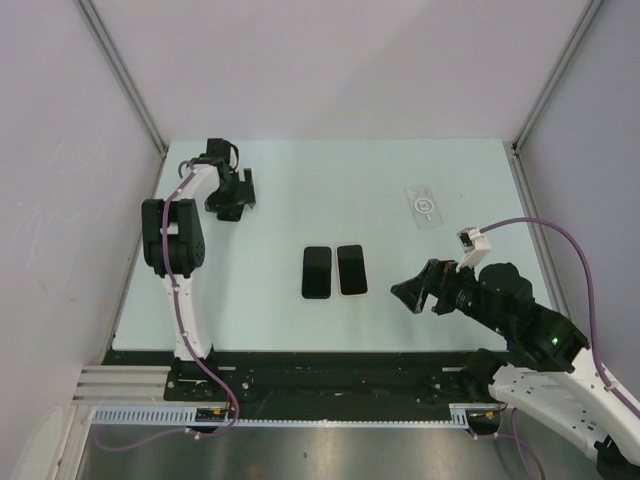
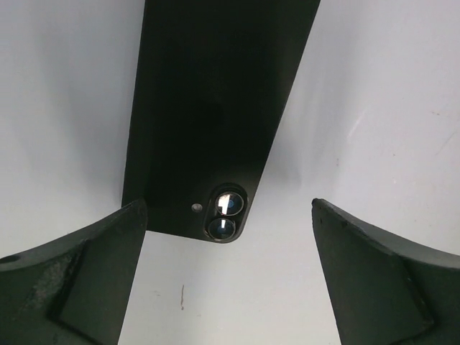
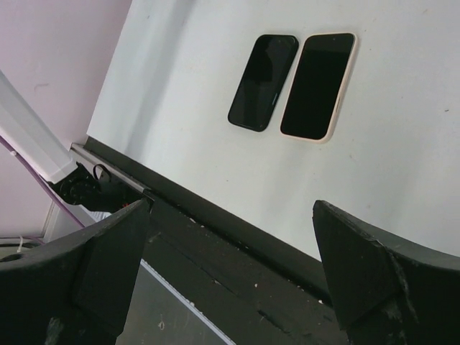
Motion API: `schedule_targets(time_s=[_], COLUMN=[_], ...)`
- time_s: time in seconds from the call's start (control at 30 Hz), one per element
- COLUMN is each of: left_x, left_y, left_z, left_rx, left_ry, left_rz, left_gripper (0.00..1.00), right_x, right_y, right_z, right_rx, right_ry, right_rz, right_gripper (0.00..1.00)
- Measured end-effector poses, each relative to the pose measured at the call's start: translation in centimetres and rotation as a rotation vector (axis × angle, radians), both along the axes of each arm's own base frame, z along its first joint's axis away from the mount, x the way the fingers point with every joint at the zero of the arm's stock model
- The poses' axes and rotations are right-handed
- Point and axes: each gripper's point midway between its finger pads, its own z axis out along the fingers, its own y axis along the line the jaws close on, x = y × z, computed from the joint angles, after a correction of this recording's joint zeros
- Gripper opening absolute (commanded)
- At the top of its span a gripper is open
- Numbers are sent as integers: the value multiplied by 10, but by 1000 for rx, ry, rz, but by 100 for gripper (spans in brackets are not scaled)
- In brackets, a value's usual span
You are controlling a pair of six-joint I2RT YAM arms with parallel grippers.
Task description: Put the phone into the phone case
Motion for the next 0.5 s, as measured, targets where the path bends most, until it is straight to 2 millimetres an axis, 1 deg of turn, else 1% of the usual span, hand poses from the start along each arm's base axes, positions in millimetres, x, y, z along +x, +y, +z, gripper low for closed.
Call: schedule_targets(time_s=[0.13,0.37,0.5], left_x=[0,4,8], left_y=[4,19,18], left_z=[-3,-5,-11], left_rx=[18,89,87], left_ry=[5,5,13], left_rz=[1,3,-14], left_gripper=[100,100,100], right_x=[0,1,1], right_y=[-1,0,0], right_z=[-1,-2,-3], right_rx=[-2,-6,-10], right_ry=[1,4,8], right_rz=[-1,-3,-3], right_gripper=[100,100,100])
